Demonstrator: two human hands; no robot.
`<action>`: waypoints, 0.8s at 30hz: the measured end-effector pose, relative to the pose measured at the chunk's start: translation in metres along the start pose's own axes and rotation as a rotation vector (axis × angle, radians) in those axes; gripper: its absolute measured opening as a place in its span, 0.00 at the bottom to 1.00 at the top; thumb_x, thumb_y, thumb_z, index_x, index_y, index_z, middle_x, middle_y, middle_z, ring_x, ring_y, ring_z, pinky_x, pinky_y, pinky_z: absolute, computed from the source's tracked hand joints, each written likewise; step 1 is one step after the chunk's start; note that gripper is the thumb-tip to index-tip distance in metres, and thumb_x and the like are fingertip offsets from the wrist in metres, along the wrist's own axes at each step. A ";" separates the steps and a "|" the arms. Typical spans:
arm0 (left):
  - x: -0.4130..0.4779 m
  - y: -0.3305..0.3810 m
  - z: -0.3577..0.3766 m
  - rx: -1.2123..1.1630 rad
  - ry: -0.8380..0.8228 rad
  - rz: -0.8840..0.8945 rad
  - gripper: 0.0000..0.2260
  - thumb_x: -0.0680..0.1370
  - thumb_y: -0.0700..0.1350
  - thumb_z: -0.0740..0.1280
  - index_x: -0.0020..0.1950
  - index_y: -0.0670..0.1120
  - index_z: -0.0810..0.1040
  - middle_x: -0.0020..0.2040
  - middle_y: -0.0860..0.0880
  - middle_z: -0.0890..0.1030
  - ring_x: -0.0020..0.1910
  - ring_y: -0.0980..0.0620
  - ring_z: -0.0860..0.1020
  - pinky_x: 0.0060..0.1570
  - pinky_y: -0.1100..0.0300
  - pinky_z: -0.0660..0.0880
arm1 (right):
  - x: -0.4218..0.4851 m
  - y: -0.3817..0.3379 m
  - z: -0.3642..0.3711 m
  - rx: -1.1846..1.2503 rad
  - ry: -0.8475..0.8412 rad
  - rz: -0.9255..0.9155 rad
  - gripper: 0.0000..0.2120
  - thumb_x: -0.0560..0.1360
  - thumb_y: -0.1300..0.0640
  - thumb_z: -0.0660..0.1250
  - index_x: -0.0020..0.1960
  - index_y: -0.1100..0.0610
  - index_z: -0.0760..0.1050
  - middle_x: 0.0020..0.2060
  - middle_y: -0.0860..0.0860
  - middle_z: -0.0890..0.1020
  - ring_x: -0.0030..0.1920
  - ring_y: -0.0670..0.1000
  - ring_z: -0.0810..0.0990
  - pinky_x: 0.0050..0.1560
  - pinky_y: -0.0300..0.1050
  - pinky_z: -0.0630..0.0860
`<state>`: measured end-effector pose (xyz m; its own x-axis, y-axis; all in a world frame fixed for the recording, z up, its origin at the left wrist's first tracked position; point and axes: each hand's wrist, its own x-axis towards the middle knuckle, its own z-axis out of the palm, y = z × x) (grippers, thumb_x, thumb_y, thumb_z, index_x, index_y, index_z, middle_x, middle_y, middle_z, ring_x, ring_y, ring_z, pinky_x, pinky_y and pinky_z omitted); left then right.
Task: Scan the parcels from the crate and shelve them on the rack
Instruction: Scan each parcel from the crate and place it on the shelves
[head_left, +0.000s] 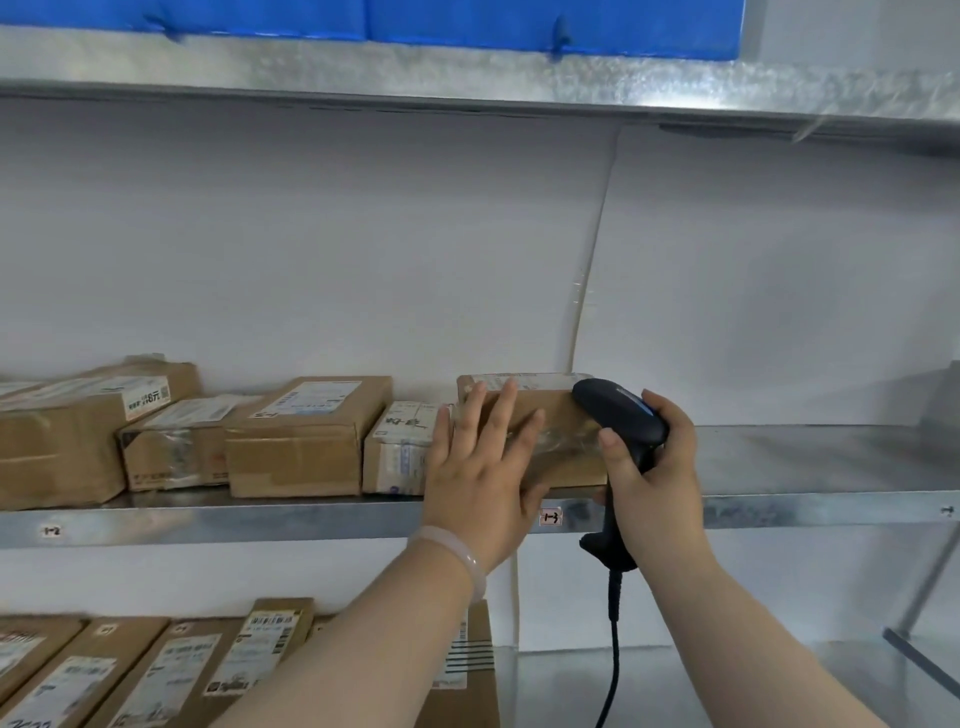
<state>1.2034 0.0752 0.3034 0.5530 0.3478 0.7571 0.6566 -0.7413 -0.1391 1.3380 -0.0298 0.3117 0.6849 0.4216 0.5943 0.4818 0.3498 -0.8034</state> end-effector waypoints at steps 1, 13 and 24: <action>0.003 -0.001 0.000 0.009 -0.027 -0.013 0.30 0.78 0.61 0.63 0.79 0.56 0.61 0.83 0.49 0.48 0.81 0.42 0.43 0.76 0.40 0.40 | 0.001 0.001 0.001 0.000 -0.011 -0.011 0.21 0.78 0.51 0.68 0.63 0.35 0.63 0.47 0.21 0.74 0.48 0.33 0.78 0.42 0.33 0.72; 0.038 -0.007 0.003 0.124 -0.312 -0.108 0.33 0.78 0.70 0.40 0.81 0.60 0.43 0.80 0.53 0.31 0.77 0.46 0.29 0.69 0.34 0.26 | -0.015 0.010 -0.005 0.084 -0.074 -0.005 0.23 0.77 0.53 0.69 0.57 0.26 0.64 0.50 0.37 0.79 0.39 0.53 0.83 0.34 0.39 0.78; -0.101 -0.078 -0.045 0.080 -0.238 -0.332 0.30 0.78 0.70 0.42 0.78 0.66 0.38 0.80 0.56 0.33 0.78 0.49 0.30 0.73 0.39 0.30 | -0.114 0.014 0.066 0.120 -0.380 -0.017 0.23 0.71 0.43 0.68 0.61 0.26 0.63 0.55 0.32 0.77 0.44 0.48 0.83 0.44 0.46 0.81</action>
<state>1.0733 0.0722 0.2663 0.4015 0.6903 0.6019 0.8517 -0.5231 0.0318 1.2308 -0.0182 0.2354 0.4152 0.6868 0.5966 0.4083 0.4454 -0.7968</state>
